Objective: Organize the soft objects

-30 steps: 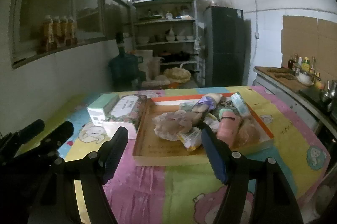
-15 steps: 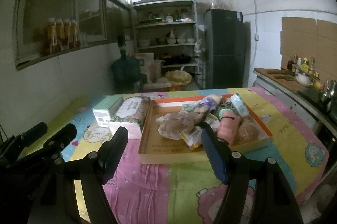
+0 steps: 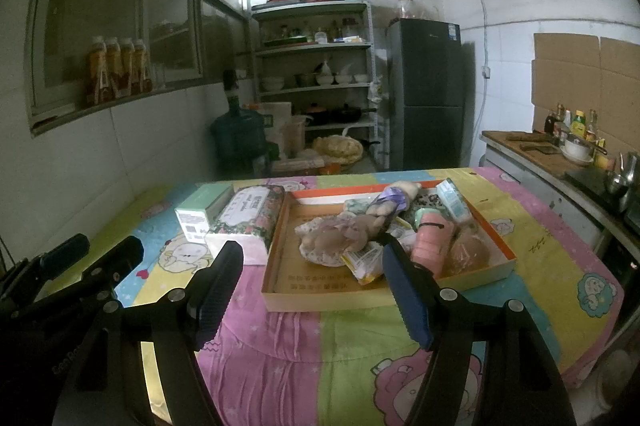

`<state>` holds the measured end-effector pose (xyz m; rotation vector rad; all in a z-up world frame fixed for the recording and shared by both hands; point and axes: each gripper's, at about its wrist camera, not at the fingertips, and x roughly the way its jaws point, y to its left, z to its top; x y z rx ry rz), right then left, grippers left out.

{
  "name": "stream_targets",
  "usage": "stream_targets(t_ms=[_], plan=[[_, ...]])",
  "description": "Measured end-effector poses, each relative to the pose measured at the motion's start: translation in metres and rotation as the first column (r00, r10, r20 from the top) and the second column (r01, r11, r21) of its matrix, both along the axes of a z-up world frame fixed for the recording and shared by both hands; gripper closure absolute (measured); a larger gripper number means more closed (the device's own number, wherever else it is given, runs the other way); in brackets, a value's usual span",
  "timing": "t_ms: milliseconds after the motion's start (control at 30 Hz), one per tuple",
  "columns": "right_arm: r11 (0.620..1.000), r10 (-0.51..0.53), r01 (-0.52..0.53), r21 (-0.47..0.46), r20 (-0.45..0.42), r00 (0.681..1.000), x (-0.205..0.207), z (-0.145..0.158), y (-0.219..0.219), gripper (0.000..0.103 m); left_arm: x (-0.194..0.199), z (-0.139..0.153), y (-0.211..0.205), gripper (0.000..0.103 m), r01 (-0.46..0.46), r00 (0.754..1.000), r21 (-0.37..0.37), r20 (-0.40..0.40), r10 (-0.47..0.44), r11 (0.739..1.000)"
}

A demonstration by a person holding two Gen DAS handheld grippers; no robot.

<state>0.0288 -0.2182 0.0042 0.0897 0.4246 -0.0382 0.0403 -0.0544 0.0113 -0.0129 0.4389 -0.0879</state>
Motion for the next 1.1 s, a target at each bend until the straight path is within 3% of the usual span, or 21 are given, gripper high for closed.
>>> stream_targets(t_ms=[1100], plan=[[1.000,-0.001,0.001,0.000,0.000,1.000,0.0002,-0.0003,0.0026,0.029,-0.0002,0.0007,0.0014,0.035,0.000,1.000,-0.002,-0.002,0.000,1.000]])
